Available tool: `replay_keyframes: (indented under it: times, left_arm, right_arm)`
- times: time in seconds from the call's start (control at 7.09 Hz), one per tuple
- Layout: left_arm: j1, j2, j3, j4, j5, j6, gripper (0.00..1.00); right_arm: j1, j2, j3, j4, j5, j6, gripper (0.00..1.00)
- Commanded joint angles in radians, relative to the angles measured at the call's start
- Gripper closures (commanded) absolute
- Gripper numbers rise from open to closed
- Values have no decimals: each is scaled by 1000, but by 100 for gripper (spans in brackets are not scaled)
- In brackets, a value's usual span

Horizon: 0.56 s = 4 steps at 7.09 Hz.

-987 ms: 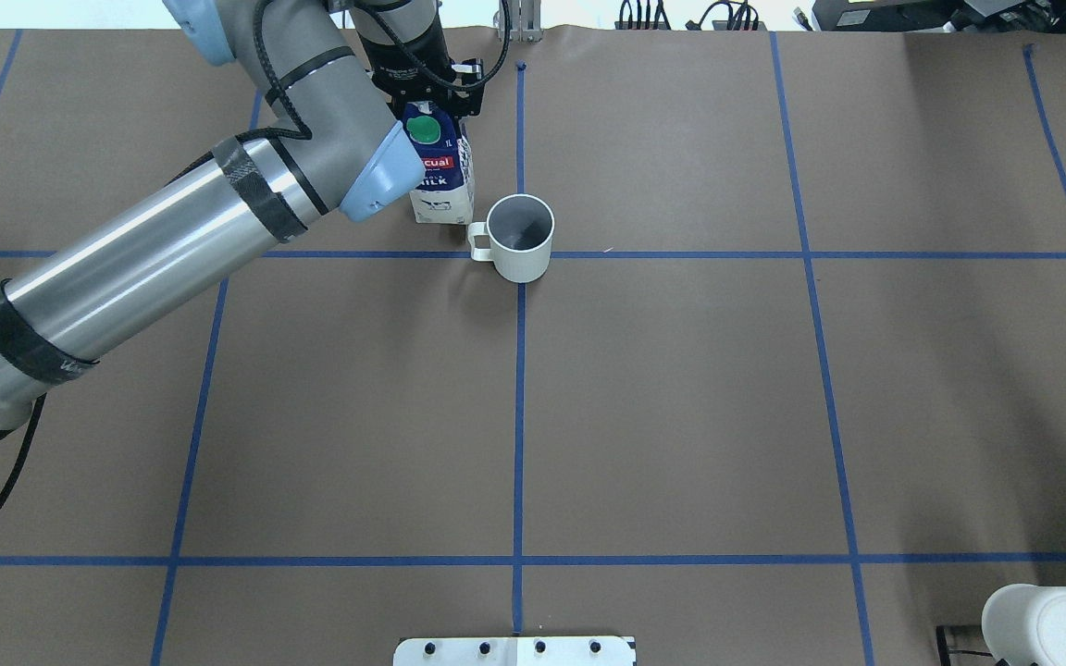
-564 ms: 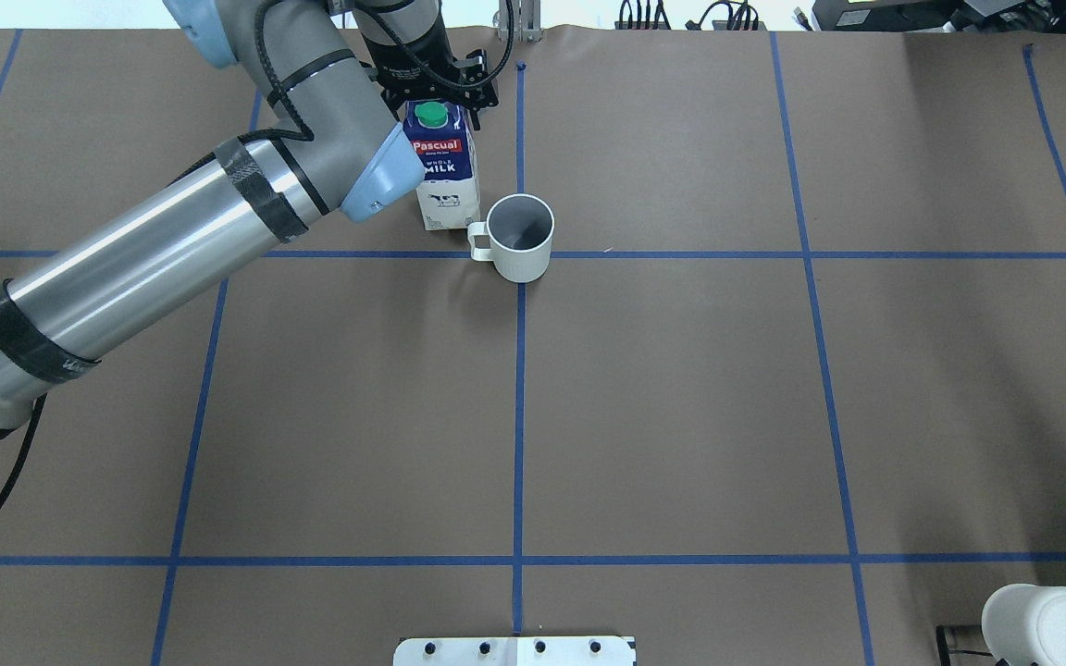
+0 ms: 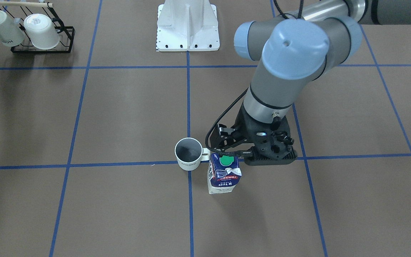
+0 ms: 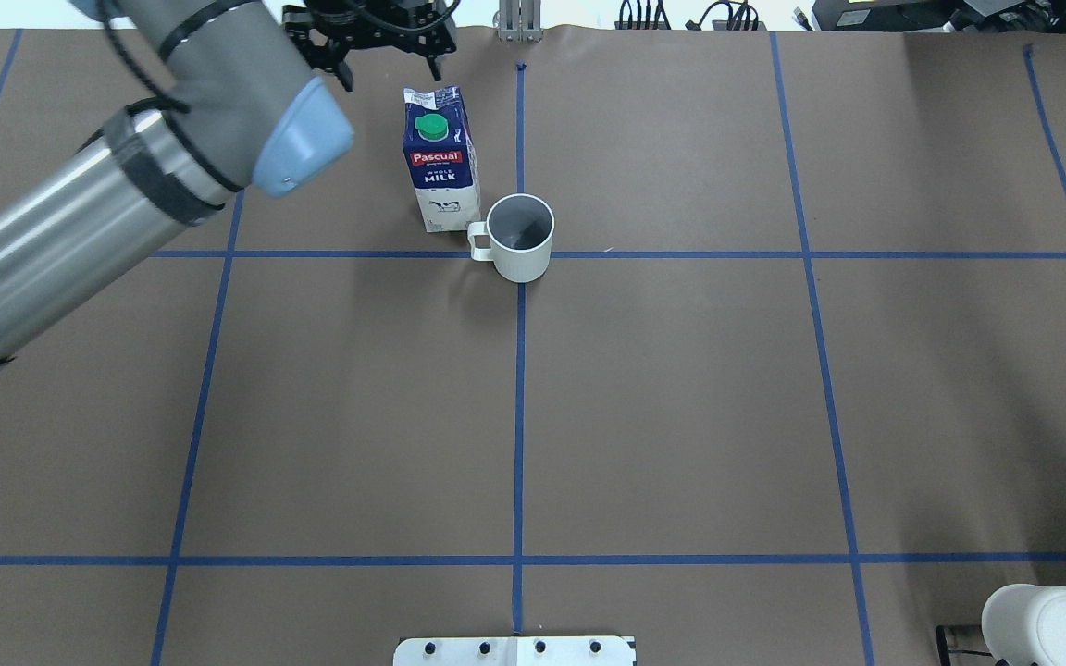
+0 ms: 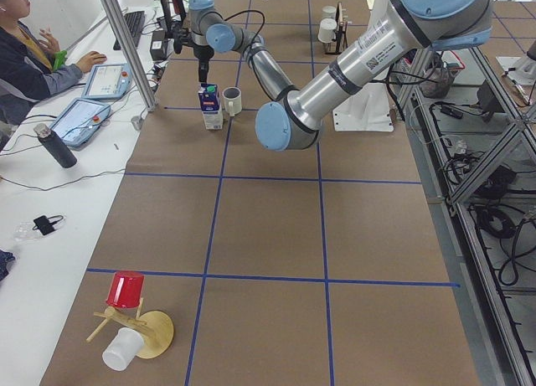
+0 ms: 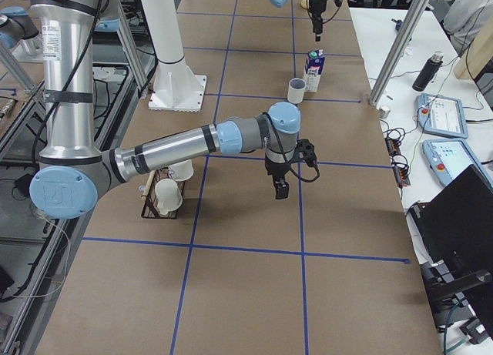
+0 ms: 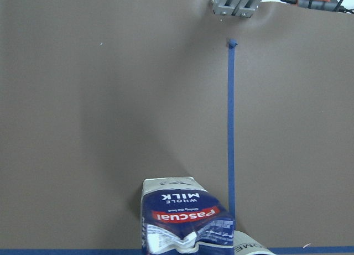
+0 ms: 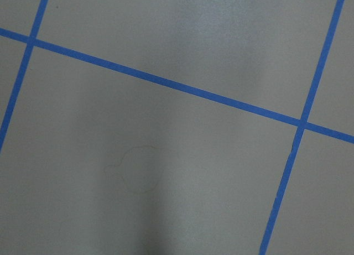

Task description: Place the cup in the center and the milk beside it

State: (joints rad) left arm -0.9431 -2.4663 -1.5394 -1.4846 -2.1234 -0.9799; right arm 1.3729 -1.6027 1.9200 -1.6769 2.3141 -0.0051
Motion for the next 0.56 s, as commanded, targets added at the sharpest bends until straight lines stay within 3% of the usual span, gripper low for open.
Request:
replay_keyframes:
  times: [0.0,0.28,0.42]
  left_arm:
    - [-82,322,-370,99,0,181,1]
    - [-213,565,-470,99,-7,495,1]
    - [-308,695,-456,87,-62,697,1]
  right_arm:
    - [0,7,-3,0,-2,1,0]
    - [15,7,1,0,-5,-1,0]
    - [23,6,1,0,-5,-9,0]
